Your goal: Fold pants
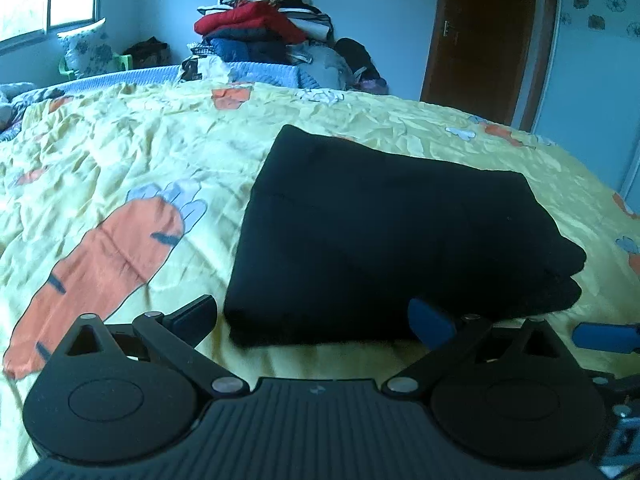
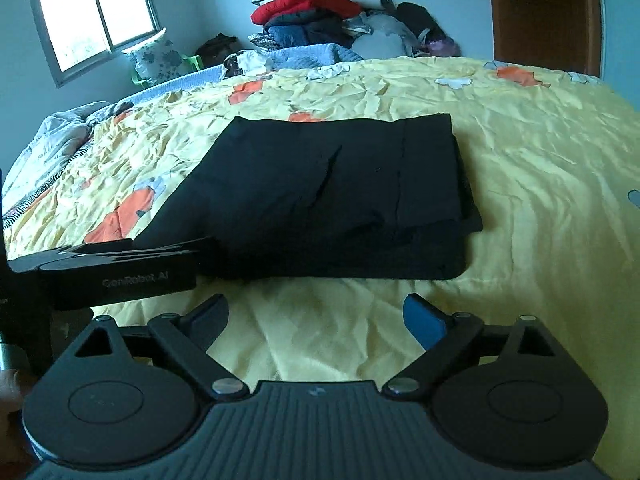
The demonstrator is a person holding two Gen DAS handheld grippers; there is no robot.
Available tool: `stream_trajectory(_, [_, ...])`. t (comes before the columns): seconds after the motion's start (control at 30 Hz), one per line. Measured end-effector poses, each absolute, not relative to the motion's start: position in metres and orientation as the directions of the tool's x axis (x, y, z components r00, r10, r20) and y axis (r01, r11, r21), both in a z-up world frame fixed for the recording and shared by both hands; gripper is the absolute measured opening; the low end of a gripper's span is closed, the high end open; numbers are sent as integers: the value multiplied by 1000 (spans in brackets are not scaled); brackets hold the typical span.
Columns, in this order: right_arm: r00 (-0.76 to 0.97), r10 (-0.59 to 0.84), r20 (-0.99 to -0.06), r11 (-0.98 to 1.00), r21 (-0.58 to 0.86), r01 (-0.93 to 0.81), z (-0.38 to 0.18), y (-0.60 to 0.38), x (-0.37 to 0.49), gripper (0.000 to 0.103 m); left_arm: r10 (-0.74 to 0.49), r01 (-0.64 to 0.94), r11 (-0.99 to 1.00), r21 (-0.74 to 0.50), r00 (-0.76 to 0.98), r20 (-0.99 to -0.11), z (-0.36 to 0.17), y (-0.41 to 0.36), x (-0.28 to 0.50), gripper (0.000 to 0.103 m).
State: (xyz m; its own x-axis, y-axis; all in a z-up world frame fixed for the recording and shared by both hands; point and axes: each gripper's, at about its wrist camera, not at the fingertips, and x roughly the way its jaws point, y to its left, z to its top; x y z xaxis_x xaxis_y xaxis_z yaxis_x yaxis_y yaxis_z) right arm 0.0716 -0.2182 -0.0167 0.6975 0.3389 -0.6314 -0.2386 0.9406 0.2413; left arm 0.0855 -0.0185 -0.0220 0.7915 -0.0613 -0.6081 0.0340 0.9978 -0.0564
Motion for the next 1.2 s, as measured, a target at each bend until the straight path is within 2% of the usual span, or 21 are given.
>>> stream_trajectory(0.2, [709,332,-622,943,228,-243,-21,-215,62,95,-35,32,999,-16,798,-602,-24,-13,61,103])
stream_trajectory(0.47, [726,324,-606,945,239,-223,-25,-220,58,95,-48,26,999,-46,789,-612,-32,-6,43,103])
stream_trajectory(0.77, [736,334,-588,938,287,-196,-18,-221,48,95,18,49,994,94,799,-601,-37,-25,33,103])
stream_trajectory(0.87, [739,328,-588,941,275,-199,-19,-216,47,95,13,41,996,75,795,-606,-38,-23,34,103])
stream_trajectory(0.97, [740,318,-593,945,261,-197,-23,-213,47,95,-18,28,1000,7,783,-622,-39,-14,37,103])
stream_trajectory(1.2, [735,320,-597,943,278,-185,-30,-212,48,96,-13,27,1000,13,782,-623,-39,-15,37,103])
